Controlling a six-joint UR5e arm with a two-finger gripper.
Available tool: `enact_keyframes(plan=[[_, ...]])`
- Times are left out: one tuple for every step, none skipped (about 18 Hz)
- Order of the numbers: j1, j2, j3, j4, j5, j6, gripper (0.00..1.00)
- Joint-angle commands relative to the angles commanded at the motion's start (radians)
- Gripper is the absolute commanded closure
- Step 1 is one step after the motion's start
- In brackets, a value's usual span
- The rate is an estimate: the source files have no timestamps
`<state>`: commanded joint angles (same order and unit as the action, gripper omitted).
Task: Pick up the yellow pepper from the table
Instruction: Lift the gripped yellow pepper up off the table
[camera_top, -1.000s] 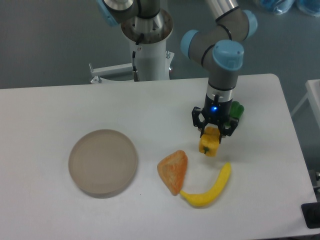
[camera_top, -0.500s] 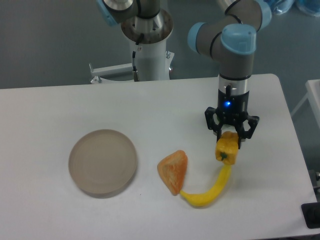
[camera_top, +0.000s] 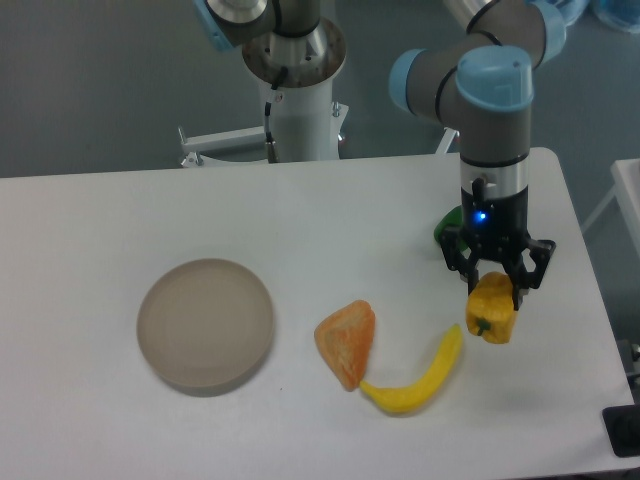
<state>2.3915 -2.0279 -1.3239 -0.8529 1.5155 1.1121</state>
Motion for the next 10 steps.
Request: enact_keyframes(plan=[[-0.002, -0.006, 0.005, 0.002, 0.006, 0.000, 0.65], [-0.003, -0.009, 0.009, 0.000, 0.008, 0.000, 0.65], [-0.003, -0.012, 0.009, 0.000, 0.008, 0.000, 0.65], [-0.003, -0.017, 0.011, 0.000, 0.009, 0.000, 0.65], [-0.003, -0.017, 0.011, 0.000, 0.017, 0.000, 0.65], [-0.005, -0.018, 0.009, 0.002, 0.029, 0.000, 0.65], [-0.011, -0.021, 0.011, 0.002, 0.038, 0.002, 0.65], [-0.014, -0.025, 0.011, 0.003, 0.040, 0.003, 0.65], [-0.017, -0.025, 0.012, 0.003, 0.042, 0.005, 0.65], [-0.017, -0.026, 0.014, 0.003, 0.042, 0.005, 0.65]])
